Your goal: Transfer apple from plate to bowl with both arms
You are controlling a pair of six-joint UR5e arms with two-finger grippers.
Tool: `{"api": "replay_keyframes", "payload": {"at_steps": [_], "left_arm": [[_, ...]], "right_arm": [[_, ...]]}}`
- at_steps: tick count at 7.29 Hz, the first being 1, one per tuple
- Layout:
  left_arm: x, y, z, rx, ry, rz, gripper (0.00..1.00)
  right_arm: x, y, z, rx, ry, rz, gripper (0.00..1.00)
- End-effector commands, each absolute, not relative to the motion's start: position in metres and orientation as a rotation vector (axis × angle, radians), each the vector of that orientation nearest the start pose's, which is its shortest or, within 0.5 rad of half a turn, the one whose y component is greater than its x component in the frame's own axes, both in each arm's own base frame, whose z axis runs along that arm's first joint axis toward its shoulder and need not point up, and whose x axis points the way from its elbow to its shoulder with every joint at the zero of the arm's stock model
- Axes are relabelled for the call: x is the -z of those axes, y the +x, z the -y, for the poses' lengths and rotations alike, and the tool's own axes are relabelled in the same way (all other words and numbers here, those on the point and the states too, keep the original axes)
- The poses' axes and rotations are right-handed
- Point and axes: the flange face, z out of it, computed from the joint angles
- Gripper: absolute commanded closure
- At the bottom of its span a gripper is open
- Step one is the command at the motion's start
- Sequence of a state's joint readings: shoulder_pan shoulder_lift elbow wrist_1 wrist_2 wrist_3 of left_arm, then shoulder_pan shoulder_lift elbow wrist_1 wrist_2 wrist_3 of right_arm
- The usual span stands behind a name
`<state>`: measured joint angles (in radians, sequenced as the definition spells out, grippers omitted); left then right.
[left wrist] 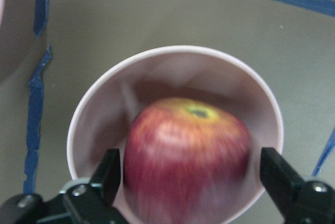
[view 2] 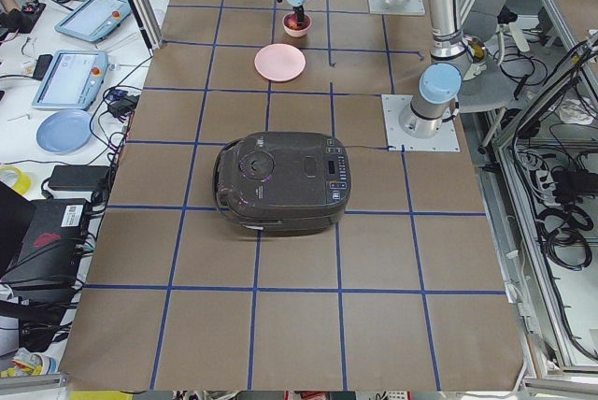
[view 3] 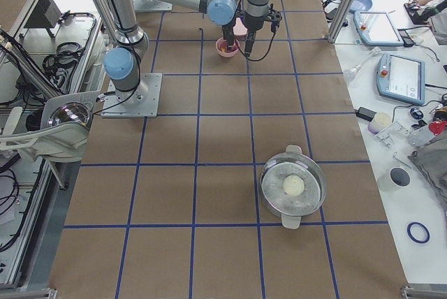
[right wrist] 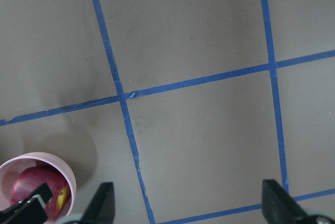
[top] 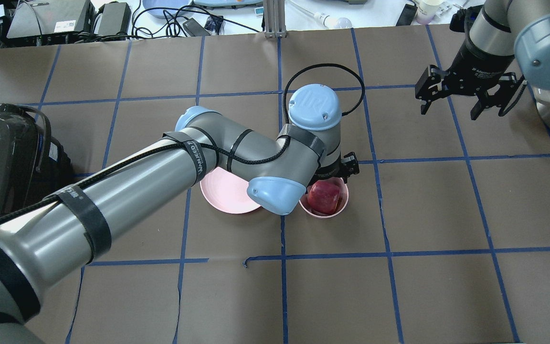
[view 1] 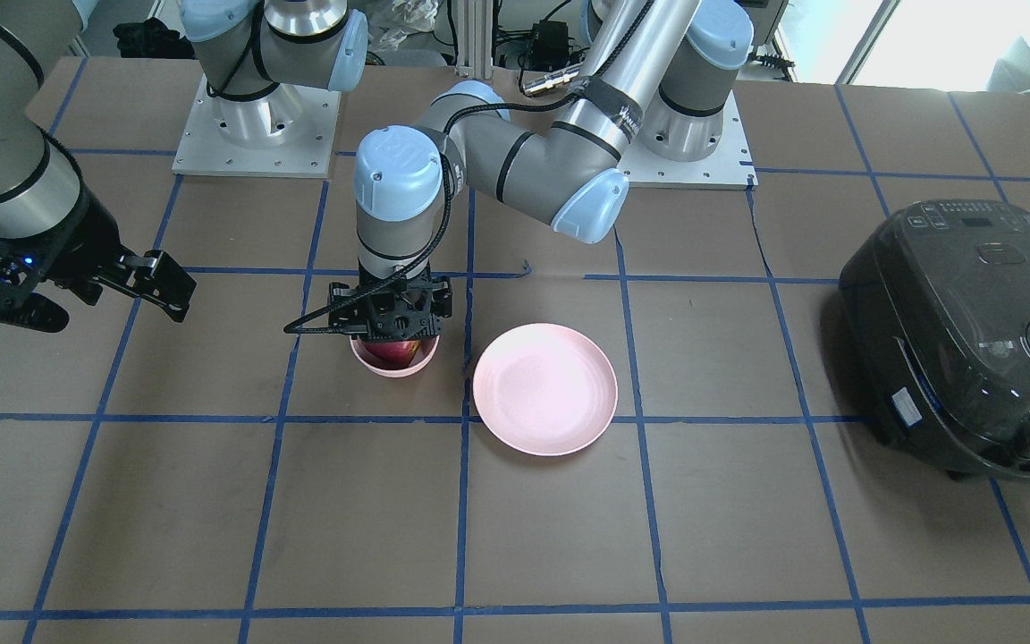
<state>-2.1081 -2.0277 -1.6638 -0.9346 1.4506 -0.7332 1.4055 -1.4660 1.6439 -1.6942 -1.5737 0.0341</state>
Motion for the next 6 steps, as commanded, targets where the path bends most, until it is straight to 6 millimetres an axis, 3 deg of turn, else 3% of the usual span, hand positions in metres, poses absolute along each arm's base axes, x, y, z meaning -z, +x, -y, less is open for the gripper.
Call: {"api": "replay_keyframes", "payload": {"at_steps": [1, 2, 3, 4, 5, 6], "left_arm": [[-0.304, -0.425, 0.471, 0.056, -0.215, -3.303, 0.00], [-0.340, -0.412, 0.458, 0.058, -0.069, -3.295, 0.00], [-0.376, -0.395, 0.453, 0.057, -0.075, -3.298, 0.00], [-0.414, -0.375, 0.449, 0.023, -0.053, -3.289, 0.00], [-0.458, -0.352, 0.443, -0.015, -0.021, -3.272, 0.00], [-0.490, -0.324, 0.445, -0.045, 0.026, -3.257, 0.00]], "right_arm": [[-0.419, 0.048, 0.538, -0.068, 0.334, -3.125, 0.00], [-0.437, 0.048, 0.536, -0.073, 0.335, -3.131, 0.00], [-0.464, 0.061, 0.533, -0.018, 0.304, -3.133, 0.00], [-0.482, 0.091, 0.526, 0.038, 0.216, -3.140, 0.00], [-0.484, 0.117, 0.518, 0.046, 0.139, -3.145, 0.00], [-0.480, 0.128, 0.512, 0.018, 0.105, -3.155, 0.00]]}}
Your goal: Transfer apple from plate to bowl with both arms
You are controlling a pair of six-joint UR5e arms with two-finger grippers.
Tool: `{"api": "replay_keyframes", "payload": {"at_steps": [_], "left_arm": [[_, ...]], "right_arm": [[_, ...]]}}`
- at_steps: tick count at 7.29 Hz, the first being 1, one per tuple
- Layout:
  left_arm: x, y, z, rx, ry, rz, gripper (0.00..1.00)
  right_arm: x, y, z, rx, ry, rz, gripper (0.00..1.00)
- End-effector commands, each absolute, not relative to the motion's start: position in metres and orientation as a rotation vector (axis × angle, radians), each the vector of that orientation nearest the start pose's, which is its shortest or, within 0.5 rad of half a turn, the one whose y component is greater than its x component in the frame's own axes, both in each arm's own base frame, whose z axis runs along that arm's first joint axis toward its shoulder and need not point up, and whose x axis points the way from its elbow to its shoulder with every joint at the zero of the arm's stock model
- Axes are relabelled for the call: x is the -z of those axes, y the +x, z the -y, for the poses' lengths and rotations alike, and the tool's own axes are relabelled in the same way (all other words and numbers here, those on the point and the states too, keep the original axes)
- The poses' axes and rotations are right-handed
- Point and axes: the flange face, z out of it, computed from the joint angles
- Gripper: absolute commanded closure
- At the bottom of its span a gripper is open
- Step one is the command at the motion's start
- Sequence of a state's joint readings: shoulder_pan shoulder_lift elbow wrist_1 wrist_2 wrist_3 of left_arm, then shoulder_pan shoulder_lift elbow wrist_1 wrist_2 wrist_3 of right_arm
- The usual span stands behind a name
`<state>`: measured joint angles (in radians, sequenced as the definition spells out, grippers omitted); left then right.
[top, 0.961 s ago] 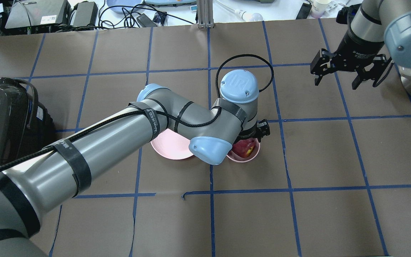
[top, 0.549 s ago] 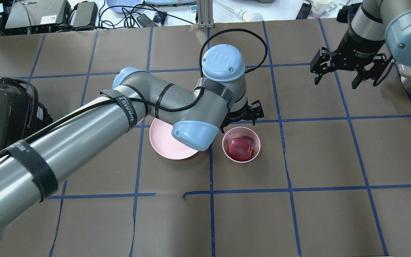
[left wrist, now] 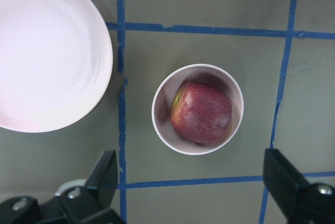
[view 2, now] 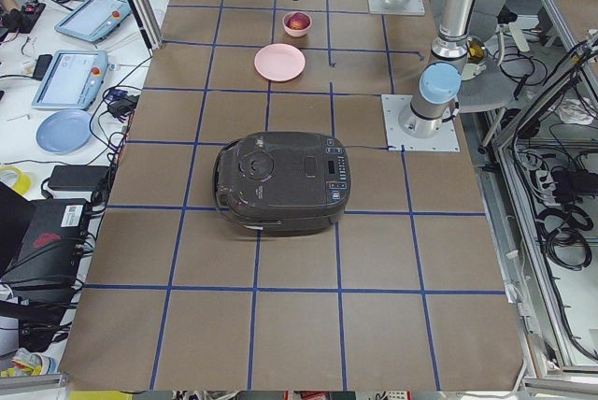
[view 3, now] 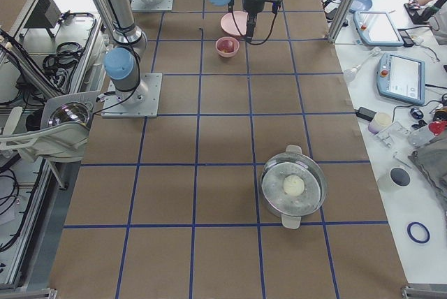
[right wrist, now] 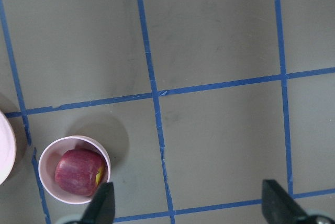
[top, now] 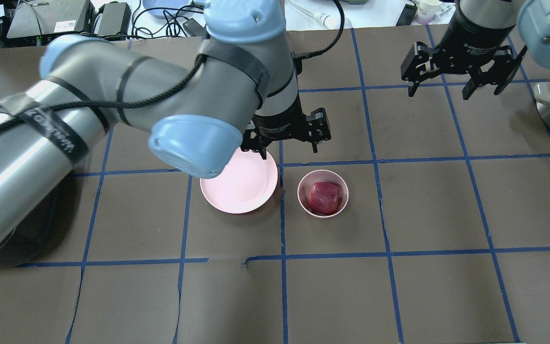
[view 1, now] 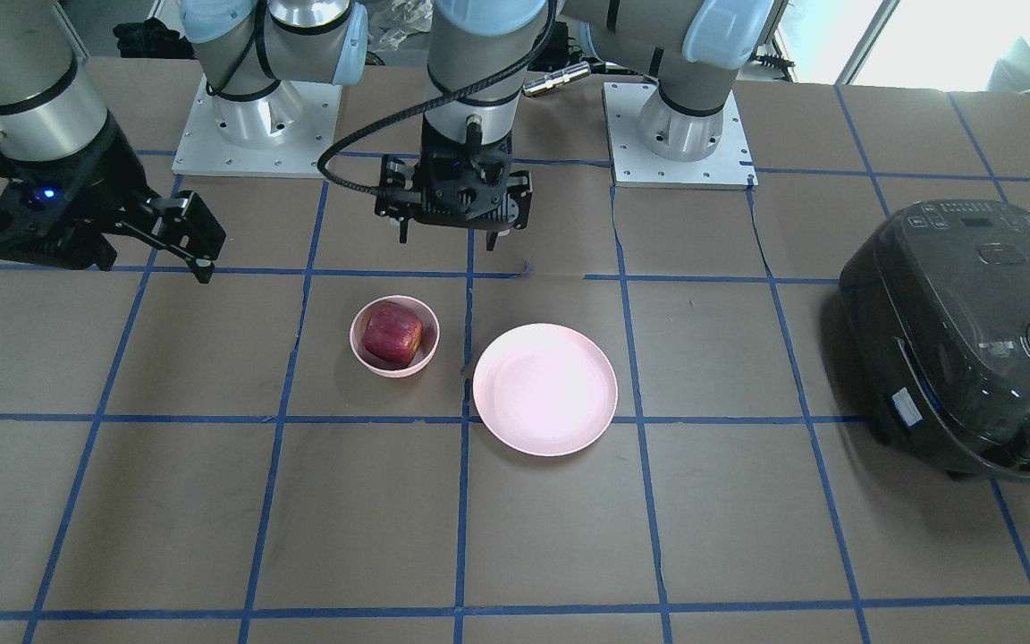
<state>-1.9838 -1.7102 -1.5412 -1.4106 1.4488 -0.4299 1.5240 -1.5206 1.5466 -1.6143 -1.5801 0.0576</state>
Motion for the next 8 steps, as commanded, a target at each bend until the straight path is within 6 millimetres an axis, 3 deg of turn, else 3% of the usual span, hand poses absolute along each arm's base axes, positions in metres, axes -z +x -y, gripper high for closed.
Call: {"api": "replay_keyframes", "payload": {"at_steps": [1, 3, 5, 6, 8], "left_arm": [[-0.503, -0.294, 0.450, -0.050, 0.047, -3.250, 0.00], [-0.519, -0.218, 0.473, 0.037, 0.023, -3.190, 0.00], [-0.526, -0.171, 0.487, 0.077, -0.065, -3.162, 0.00], [-0.526, -0.159, 0.490, 0.081, -0.010, -3.153, 0.00], [-0.524, -0.159, 0.485, 0.077, 0.000, -3.152, 0.00]], "right_arm": [[-0.481, 0.129, 0.510, 0.013, 0.097, -3.157, 0.00], [-0.484, 0.131, 0.508, 0.022, 0.092, -3.155, 0.00], [-0.483, 0.132, 0.508, 0.020, 0.089, -3.148, 0.00], [-0.482, 0.132, 0.507, 0.015, 0.087, -3.148, 0.00], [-0.482, 0.131, 0.506, 0.013, 0.090, -3.158, 0.00]]}}
